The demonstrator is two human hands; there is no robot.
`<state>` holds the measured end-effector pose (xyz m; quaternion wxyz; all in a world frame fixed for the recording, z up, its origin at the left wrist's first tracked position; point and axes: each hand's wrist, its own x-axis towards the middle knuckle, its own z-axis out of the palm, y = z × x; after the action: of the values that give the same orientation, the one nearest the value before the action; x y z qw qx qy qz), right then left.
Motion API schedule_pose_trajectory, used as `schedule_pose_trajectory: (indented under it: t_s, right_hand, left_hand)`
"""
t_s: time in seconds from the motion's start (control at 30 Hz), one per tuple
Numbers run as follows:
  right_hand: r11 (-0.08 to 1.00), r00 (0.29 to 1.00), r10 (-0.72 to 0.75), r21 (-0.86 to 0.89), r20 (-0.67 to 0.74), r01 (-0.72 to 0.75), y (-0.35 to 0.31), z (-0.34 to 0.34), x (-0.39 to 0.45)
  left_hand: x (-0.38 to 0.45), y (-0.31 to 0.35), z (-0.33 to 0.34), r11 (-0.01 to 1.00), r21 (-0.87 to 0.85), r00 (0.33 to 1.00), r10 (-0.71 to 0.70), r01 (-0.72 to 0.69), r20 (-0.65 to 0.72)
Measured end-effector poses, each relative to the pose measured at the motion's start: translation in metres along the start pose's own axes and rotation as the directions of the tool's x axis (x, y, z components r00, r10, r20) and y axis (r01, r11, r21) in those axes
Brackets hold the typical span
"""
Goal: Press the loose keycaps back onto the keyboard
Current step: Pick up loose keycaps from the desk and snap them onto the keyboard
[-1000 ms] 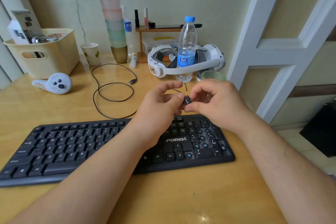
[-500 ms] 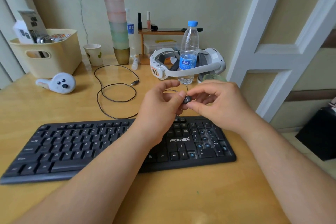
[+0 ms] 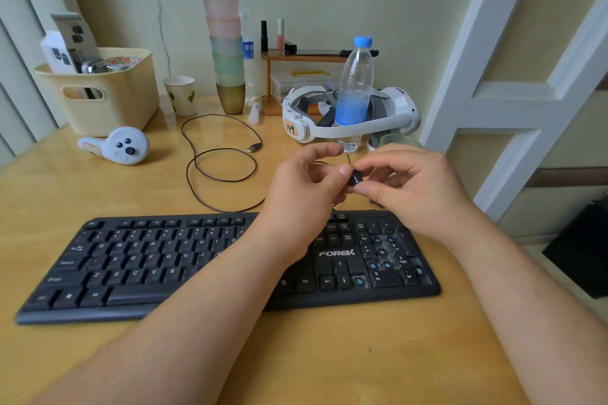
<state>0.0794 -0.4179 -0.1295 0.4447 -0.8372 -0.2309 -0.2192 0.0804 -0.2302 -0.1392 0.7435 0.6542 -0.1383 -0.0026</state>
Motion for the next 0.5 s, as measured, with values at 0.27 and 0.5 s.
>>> schedule_pose_trajectory:
  t_s: [0.27,0.5]
  right_hand:
    - [0.996,1.000,-0.003,0.088,-0.025,0.005,0.0024,-0.0032,0.0021]
    - [0.986,0.998,0.043,0.165,-0.039,-0.036,0.0049,-0.0005,0.0005]
  left_hand:
    - [-0.0021,0.0003,0.0023,0.992,-0.107,0.993,-0.049,0.061,0.110]
    - [-0.0036,-0.0015,0.0032,0.999,-0.009,0.990,-0.030,0.031,0.136]
